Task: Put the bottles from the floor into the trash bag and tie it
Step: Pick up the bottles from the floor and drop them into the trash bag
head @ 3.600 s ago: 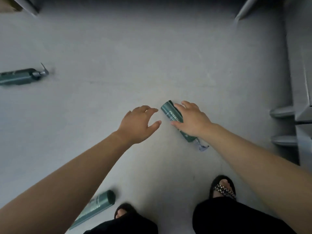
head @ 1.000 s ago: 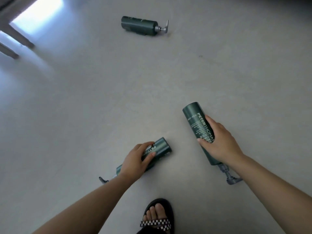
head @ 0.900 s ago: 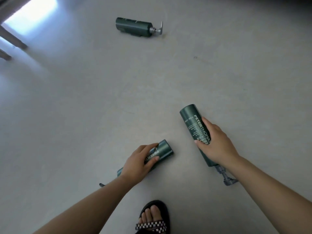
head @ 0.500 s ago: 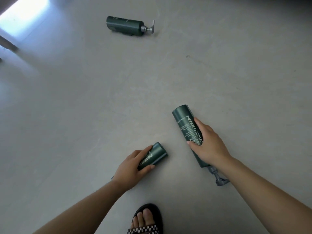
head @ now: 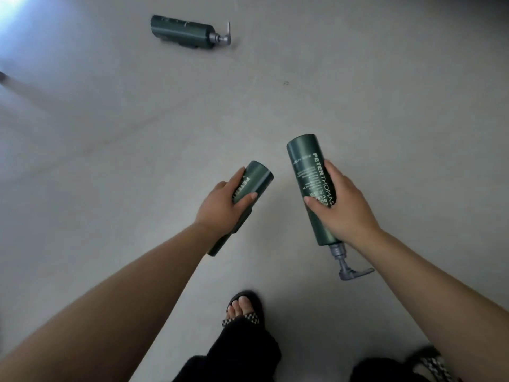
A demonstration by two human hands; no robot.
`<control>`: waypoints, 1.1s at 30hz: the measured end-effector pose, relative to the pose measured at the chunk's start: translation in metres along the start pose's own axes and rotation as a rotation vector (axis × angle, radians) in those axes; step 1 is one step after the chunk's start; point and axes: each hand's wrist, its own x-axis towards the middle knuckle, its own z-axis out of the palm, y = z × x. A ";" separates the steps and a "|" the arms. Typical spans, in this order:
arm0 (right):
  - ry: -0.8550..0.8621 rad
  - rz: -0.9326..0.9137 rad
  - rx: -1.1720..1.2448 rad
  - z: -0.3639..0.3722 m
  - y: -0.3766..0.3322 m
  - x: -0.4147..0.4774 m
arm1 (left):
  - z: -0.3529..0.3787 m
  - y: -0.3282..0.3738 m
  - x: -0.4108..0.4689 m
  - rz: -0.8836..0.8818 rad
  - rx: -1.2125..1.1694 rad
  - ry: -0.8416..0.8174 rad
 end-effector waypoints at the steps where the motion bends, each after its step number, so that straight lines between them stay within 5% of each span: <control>1: -0.011 0.018 -0.006 -0.014 -0.016 -0.014 | -0.015 0.015 -0.013 -0.018 0.001 -0.018; 7: -0.057 0.055 -0.037 -0.124 -0.156 -0.102 | -0.148 0.115 -0.114 -0.039 -0.091 0.022; 18: 0.113 0.021 0.023 -0.323 -0.453 -0.266 | -0.442 0.274 -0.306 0.176 -0.303 0.200; 26: 0.229 -0.052 0.045 -0.355 -0.540 -0.309 | -0.539 0.300 -0.354 0.258 -0.424 0.324; 33: 0.288 -0.077 0.050 -0.377 -0.562 -0.302 | -0.555 0.321 -0.352 0.312 -0.402 0.269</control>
